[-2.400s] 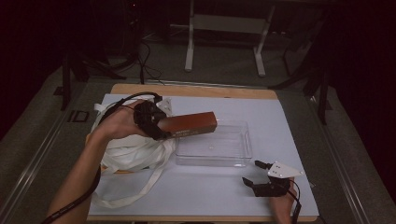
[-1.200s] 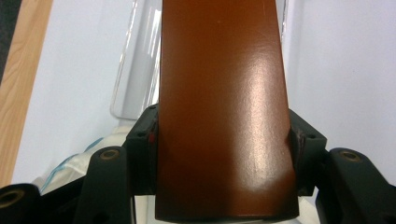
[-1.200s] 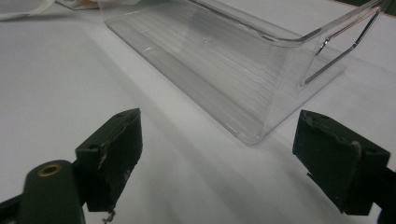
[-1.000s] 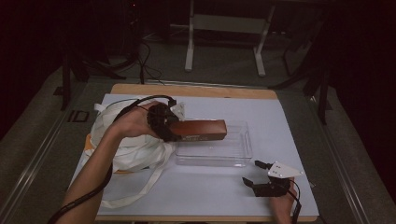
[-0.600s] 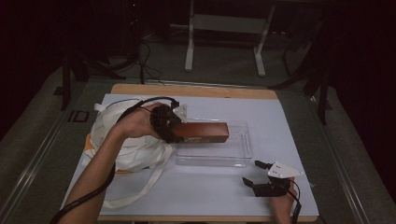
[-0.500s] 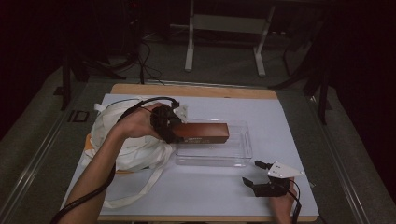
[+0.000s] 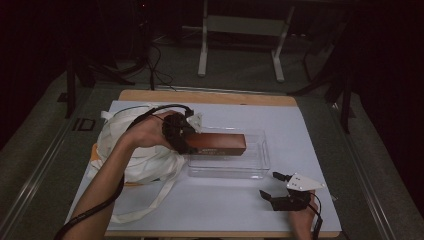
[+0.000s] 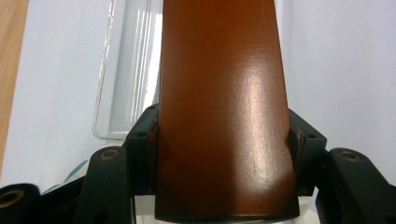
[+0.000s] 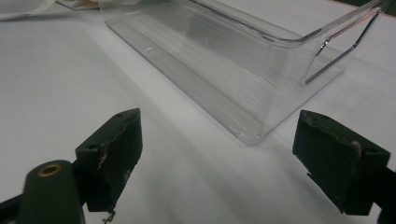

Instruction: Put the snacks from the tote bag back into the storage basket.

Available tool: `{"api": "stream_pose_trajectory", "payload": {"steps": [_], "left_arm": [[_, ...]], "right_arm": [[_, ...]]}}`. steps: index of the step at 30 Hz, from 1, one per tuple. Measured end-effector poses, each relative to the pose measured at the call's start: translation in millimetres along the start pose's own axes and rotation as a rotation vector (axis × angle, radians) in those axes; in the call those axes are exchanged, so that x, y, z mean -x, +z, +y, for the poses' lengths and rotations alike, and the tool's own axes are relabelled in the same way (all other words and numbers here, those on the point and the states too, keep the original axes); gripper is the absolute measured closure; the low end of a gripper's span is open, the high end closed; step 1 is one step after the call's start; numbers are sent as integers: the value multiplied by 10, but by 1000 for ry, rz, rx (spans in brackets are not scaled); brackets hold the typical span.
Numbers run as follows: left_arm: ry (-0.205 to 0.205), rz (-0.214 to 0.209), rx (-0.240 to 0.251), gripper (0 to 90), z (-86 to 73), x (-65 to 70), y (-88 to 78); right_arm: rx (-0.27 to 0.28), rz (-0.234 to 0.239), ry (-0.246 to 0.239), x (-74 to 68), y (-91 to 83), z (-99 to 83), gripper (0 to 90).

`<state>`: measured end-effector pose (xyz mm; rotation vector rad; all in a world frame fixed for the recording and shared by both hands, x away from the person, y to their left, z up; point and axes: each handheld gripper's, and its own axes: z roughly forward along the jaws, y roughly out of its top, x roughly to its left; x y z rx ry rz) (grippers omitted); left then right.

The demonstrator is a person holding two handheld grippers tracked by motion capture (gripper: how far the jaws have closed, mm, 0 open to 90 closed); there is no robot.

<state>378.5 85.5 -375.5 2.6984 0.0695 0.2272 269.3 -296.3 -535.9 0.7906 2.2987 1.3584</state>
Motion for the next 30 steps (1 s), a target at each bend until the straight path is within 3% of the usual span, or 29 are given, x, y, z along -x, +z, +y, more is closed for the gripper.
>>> {"api": "stream_pose_trajectory", "payload": {"steps": [30], "left_arm": [[39,-27,-4,431,37,17,115]], "right_arm": [[0,-2,-3,-9,-4,0,158]]}}
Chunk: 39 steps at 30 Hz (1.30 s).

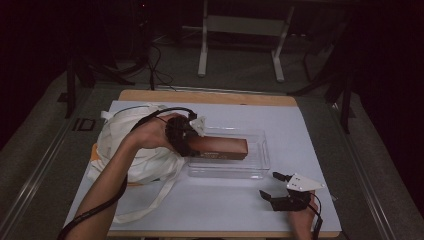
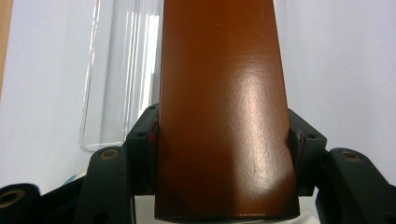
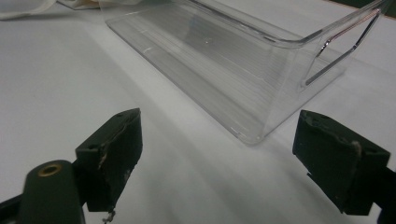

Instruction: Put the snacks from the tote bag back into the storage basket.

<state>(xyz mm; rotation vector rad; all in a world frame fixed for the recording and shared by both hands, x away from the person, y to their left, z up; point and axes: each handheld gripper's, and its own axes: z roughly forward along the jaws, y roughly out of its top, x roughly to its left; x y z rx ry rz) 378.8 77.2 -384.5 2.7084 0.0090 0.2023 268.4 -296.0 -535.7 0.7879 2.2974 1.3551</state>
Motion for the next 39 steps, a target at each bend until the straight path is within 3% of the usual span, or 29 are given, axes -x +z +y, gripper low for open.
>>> {"api": "stream_pose_trajectory", "payload": {"steps": [22,39], "left_arm": [[51,-45,-33,431,117,16,236],[44,-60,-31,431,154,36,331]], "right_arm": [[4,-1,-3,-1,-5,-2,158],[1,0,-4,-1,-3,-1,158]]}}
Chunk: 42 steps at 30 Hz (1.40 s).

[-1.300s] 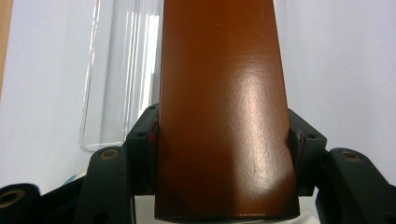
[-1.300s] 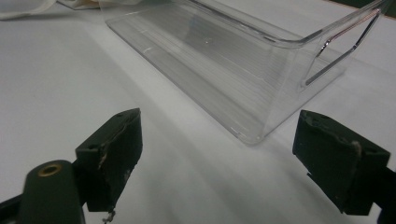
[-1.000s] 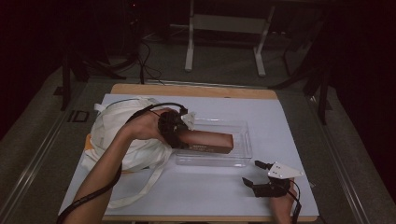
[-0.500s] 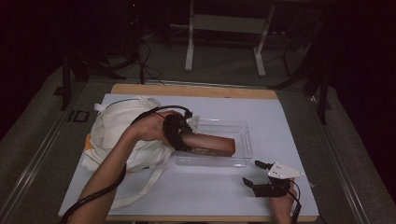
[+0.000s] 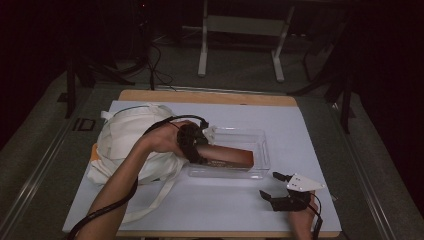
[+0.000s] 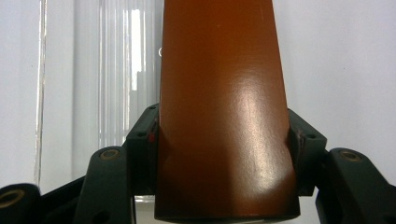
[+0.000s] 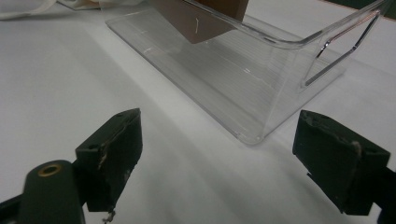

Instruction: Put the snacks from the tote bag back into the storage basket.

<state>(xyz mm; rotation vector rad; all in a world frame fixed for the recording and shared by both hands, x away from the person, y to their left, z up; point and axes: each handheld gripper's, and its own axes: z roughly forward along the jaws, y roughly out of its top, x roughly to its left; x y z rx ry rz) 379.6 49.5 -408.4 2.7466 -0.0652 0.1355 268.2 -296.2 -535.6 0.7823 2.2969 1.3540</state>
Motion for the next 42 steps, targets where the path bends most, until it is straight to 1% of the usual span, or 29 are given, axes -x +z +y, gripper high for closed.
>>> {"api": "stream_pose_trajectory", "payload": {"steps": [6,12,14,22,29,33,42], "left_arm": [[4,-4,-2,430,5,-9,22],[-6,-11,-3,430,12,-11,59],[-1,-12,-4,430,16,-19,68],[-20,-34,-7,429,29,-34,122],[-27,-47,-11,428,39,-51,171],[-42,-61,-19,427,35,-56,172],[-54,-73,-31,423,22,-66,192]], "right_arm": [[0,0,1,0,0,0,158],[1,-1,0,-2,2,0,158],[0,-1,-1,-2,3,0,158],[-1,-1,-4,-2,5,1,158],[-2,-1,-4,-2,6,1,158],[-2,0,-3,-1,5,1,158],[-2,0,-3,0,7,2,158]]}}
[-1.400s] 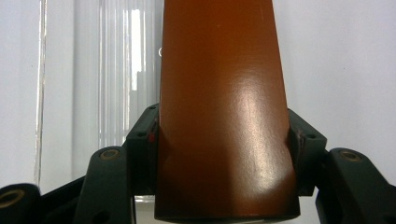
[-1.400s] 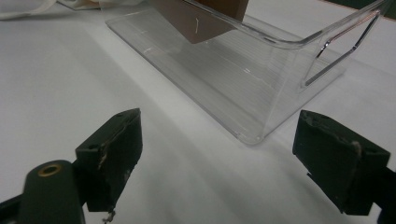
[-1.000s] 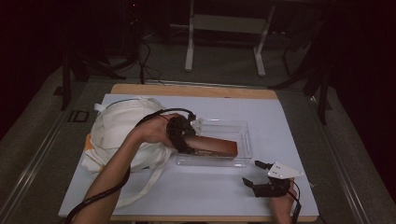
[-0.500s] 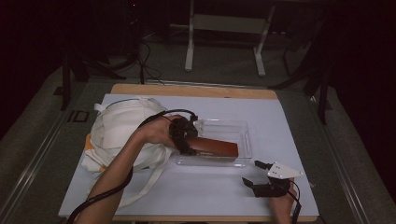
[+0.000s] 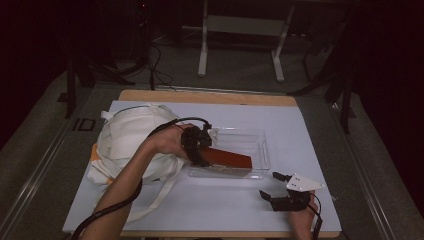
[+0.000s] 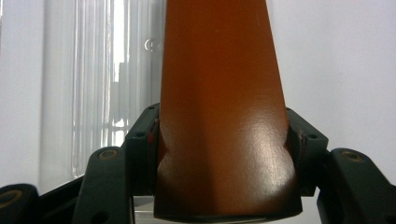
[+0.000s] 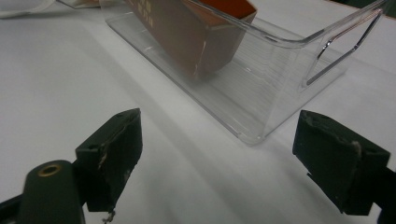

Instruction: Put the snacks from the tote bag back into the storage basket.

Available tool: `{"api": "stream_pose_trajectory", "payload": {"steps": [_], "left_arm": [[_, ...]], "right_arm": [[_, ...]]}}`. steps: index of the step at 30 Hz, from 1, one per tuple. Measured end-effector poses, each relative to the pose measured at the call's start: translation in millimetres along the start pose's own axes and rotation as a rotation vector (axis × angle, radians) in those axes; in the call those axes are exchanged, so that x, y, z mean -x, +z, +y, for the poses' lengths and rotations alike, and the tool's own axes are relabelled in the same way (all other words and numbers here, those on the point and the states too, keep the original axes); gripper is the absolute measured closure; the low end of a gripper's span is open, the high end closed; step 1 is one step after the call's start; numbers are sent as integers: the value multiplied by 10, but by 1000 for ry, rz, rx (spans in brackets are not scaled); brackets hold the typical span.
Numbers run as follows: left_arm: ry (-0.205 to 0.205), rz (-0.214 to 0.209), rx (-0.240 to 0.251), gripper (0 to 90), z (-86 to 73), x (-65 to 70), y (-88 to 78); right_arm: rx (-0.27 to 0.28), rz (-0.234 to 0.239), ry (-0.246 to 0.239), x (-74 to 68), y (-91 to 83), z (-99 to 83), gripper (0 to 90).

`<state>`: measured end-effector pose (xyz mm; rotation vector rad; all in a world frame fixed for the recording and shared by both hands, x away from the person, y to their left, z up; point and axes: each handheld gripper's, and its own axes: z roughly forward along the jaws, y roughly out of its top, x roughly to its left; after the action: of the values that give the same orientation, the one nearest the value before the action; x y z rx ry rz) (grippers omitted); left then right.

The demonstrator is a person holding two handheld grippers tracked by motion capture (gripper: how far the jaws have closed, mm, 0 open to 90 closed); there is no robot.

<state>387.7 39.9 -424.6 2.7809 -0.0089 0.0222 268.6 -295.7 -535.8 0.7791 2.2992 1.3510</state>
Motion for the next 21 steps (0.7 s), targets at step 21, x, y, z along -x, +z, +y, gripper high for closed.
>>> {"api": "stream_pose_trajectory", "payload": {"steps": [21], "left_arm": [[-118,-59,-24,362,-11,-83,21]], "right_arm": [[0,0,0,1,-1,0,158]]}}
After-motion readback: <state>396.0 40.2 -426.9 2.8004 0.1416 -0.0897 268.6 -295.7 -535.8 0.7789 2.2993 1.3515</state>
